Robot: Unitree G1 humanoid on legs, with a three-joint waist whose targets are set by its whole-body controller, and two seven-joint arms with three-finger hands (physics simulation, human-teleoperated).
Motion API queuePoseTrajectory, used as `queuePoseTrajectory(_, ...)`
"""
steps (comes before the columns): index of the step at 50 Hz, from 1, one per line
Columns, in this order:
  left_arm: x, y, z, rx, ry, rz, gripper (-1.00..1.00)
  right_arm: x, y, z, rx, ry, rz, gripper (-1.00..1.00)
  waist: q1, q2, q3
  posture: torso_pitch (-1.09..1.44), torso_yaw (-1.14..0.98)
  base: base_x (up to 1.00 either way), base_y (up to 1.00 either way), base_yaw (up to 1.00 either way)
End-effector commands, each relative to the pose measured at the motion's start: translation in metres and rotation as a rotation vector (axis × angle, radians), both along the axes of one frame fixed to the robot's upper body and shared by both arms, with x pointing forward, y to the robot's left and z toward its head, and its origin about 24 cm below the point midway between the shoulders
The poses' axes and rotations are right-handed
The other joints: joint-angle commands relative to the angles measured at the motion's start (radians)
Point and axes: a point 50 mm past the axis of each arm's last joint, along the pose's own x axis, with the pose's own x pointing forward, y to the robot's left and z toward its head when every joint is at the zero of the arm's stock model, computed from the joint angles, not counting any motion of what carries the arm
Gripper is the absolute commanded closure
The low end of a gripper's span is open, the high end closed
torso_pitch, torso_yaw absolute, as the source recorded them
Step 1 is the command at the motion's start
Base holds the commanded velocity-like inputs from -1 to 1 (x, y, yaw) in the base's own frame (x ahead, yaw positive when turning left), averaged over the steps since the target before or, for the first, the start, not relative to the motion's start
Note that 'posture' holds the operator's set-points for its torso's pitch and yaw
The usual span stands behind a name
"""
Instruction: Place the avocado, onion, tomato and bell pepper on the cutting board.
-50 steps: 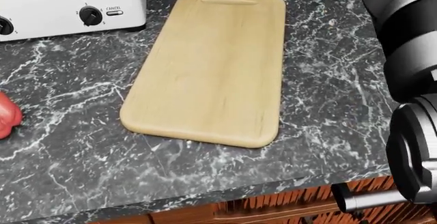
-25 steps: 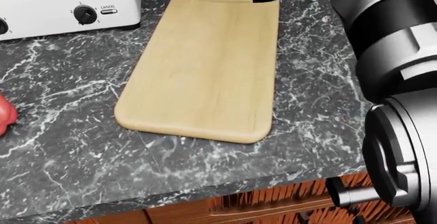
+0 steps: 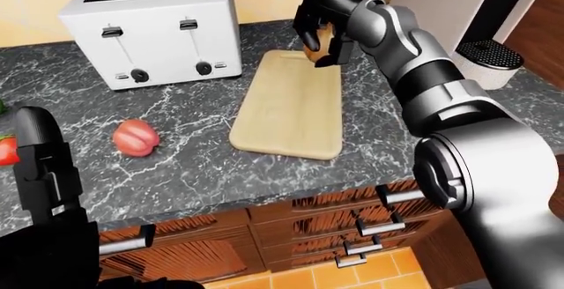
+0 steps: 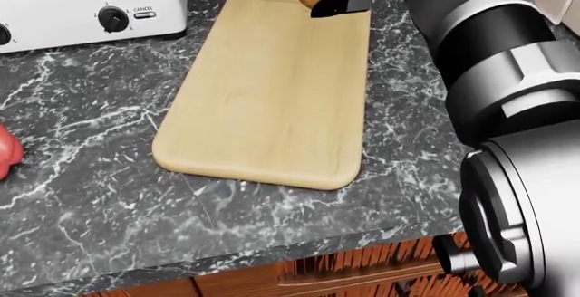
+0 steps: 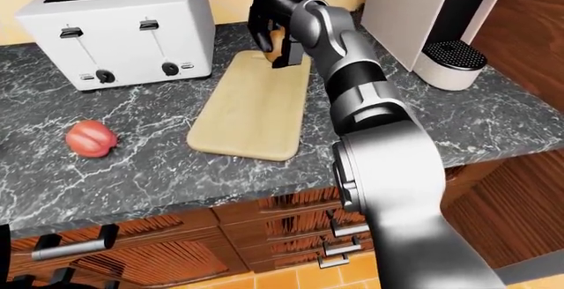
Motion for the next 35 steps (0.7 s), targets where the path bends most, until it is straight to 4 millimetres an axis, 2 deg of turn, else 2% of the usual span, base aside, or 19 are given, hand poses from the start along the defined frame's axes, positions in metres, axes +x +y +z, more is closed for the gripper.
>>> queuePoseTrajectory(1,-0.006,-0.002,0.008,0.017,-0.057,-0.005,-1.0,-0.006,0.004,0.027,0.025,-0.103,0.022,1.0,0.001,0.002,-0.023,0.0,0.0,0.0,0.0,0.0)
queuePoseTrajectory(32,-0.006,-0.003,0.008,0.02,-0.054,-0.008,-1.0,-0.001,0.001,0.006,0.014,-0.061,0.0,1.0,0.003,0.0,-0.025,0.0,0.0,0.0,0.0,0.0)
queuePoseTrajectory(35,-0.005,-0.003,0.008,0.02,-0.054,-0.008,-1.0,-0.002,0.0,0.01,0.017,-0.067,-0.005,1.0,0.002,-0.001,-0.025,0.0,0.0,0.0,0.0,0.0)
